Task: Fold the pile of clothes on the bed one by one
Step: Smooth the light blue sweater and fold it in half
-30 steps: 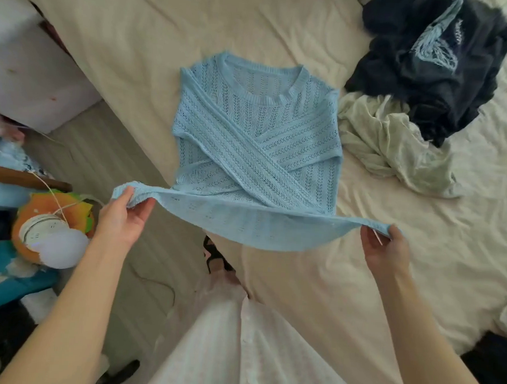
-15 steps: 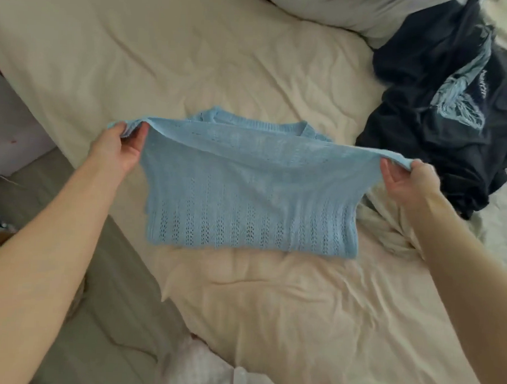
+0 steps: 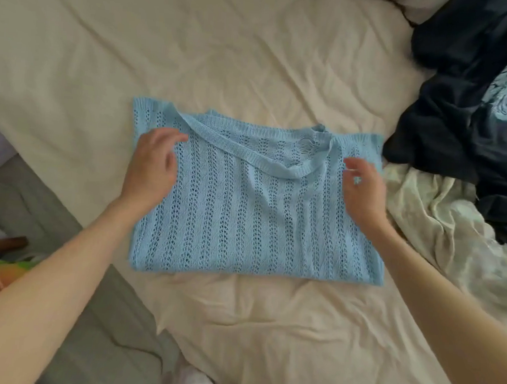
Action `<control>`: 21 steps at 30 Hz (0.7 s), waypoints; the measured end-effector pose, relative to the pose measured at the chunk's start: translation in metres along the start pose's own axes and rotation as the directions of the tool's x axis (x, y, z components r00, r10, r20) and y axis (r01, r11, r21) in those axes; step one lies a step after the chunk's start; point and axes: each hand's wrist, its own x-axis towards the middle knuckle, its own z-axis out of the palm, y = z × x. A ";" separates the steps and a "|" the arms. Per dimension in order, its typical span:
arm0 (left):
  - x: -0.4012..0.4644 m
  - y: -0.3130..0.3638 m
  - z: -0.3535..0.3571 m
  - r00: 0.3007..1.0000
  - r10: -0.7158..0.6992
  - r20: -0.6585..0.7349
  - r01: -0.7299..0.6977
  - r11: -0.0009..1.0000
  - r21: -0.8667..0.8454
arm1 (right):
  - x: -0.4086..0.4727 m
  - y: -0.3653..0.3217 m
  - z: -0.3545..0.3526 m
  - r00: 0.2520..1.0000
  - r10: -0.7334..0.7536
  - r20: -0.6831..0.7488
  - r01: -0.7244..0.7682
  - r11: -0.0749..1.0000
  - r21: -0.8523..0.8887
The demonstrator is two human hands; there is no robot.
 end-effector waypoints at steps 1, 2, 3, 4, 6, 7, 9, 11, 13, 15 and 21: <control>0.008 0.001 0.005 0.986 0.150 0.070 -0.157 0.981 0.112 | 0.009 0.002 0.004 0.996 -0.082 0.046 0.087 0.989 -0.120; 0.018 0.001 0.010 0.961 0.237 0.140 -0.262 0.944 0.198 | 0.022 0.003 0.006 0.987 -0.134 0.087 0.152 0.957 -0.249; 0.028 0.001 0.015 0.942 0.263 0.207 -0.312 0.914 0.259 | 0.036 0.004 0.008 0.979 -0.157 0.126 0.193 0.912 -0.362; 0.038 0.001 0.020 0.933 0.251 0.257 -0.324 0.898 0.299 | 0.050 0.005 0.007 0.972 -0.164 0.167 0.224 0.861 -0.457; 0.054 0.001 0.024 0.927 0.211 0.310 -0.313 0.890 0.331 | 0.071 0.008 0.007 0.952 -0.158 0.261 0.284 0.770 -0.571; 0.061 0.000 0.024 0.928 0.214 0.306 -0.316 0.885 0.341 | 0.078 0.009 0.007 0.940 -0.162 0.299 0.317 0.736 -0.598; 0.072 -0.002 0.020 0.935 0.252 0.249 -0.328 0.881 0.341 | 0.088 0.011 0.006 0.930 -0.204 0.305 0.353 0.726 -0.590; 0.082 -0.003 0.016 0.958 0.236 0.161 -0.277 0.909 0.313 | 0.095 0.012 0.007 0.953 -0.219 0.208 0.295 0.823 -0.485; 0.092 -0.007 0.012 0.989 0.122 0.088 -0.142 0.949 0.282 | 0.103 0.009 0.004 0.995 -0.083 0.047 0.093 0.947 -0.308; 0.099 -0.013 0.009 0.999 -0.028 0.041 0.016 0.965 0.262 | 0.110 0.010 0.001 0.995 0.098 -0.023 -0.101 0.972 -0.213; 0.078 -0.020 0.008 0.967 -0.252 -0.036 0.254 0.945 0.208 | 0.088 0.017 0.002 0.995 0.088 -0.036 -0.094 0.972 -0.217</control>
